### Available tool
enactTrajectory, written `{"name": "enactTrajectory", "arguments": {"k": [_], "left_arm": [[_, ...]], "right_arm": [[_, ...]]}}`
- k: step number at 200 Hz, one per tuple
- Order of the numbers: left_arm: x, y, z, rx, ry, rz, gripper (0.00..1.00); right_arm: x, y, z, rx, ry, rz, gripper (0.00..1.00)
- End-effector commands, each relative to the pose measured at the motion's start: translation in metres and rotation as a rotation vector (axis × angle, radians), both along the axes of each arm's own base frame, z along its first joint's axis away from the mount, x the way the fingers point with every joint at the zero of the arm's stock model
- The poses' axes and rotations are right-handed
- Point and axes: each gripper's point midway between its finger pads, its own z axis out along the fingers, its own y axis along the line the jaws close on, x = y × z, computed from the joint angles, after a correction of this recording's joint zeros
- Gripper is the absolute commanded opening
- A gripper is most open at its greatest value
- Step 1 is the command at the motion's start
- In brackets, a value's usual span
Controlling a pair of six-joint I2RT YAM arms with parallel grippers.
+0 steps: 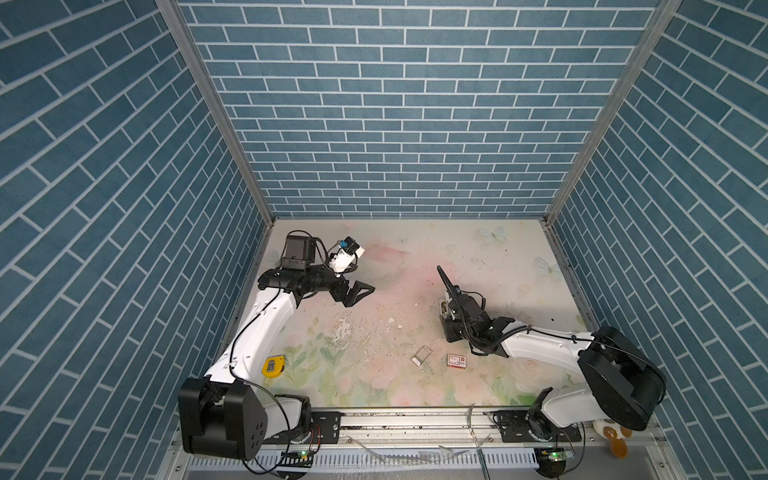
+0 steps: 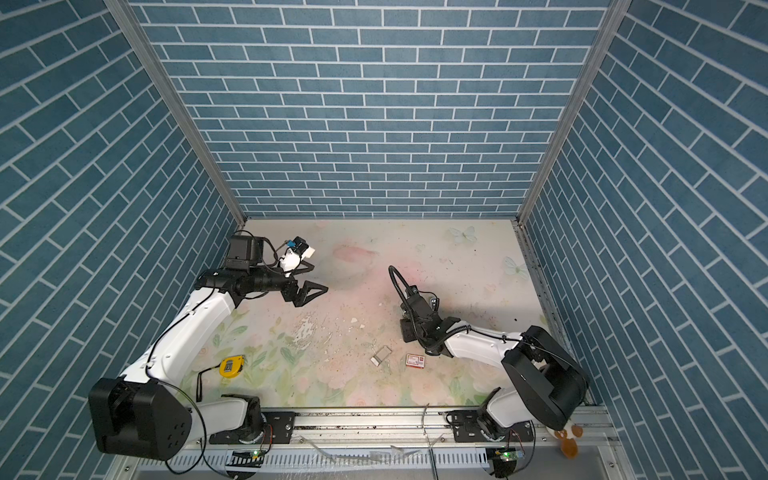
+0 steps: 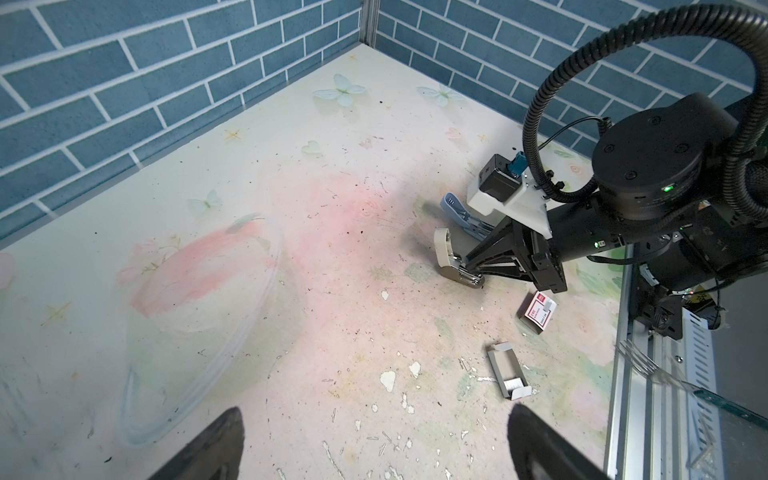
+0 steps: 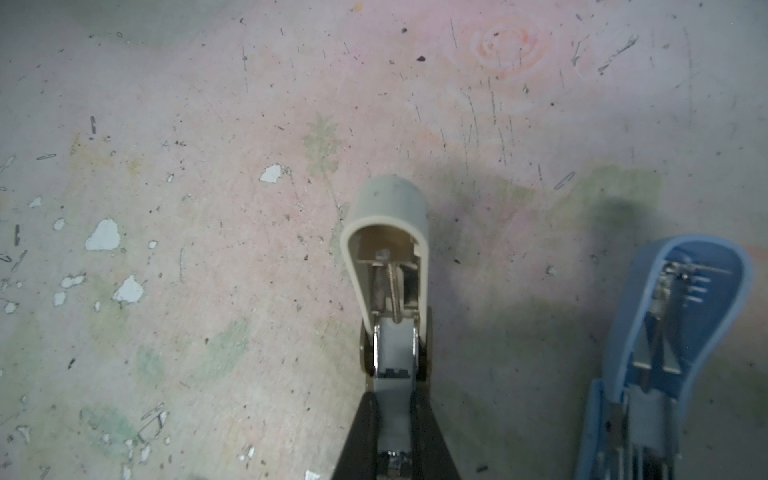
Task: Load the staples into the stapler
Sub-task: 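Press the silver staple strip down into the cream holder's channel with the right gripper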
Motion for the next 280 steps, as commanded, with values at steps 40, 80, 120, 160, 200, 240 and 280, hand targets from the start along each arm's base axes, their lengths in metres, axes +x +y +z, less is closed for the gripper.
{"name": "enactTrajectory", "arguments": {"k": [40,80,120,160,200,240,280], "left_arm": [[-0.004,-0.002,-0.007,-0.005,0.018,-0.012,1.00],[-0.004,-0.002,-0.008,-0.004,0.019,-0.013,1.00],[-0.003,-0.002,-0.007,-0.004,0.017,-0.012,1.00],[-0.004,-0.002,-0.008,-0.003,0.018,-0.012,1.00],[-0.004,-0.002,-0.008,-0.002,0.017,-0.012,1.00],[-0.005,-0.002,-0.008,-0.002,0.017,-0.012,1.00],[-0.006,-0.002,-0.006,-0.003,0.013,-0.015,1.00]], "right_arm": [[-0.001,-0.006,-0.007,-0.015,0.014,-0.023,0.11],[-0.002,-0.007,-0.010,-0.022,0.022,-0.022,0.11],[-0.003,-0.007,-0.013,-0.024,0.028,-0.023,0.11],[-0.003,-0.007,-0.016,-0.027,0.035,-0.024,0.11],[-0.006,-0.009,-0.018,-0.025,0.043,-0.030,0.13],[-0.007,-0.010,-0.017,-0.021,0.043,-0.033,0.15],[-0.008,-0.010,-0.015,-0.017,0.042,-0.031,0.17]]}}
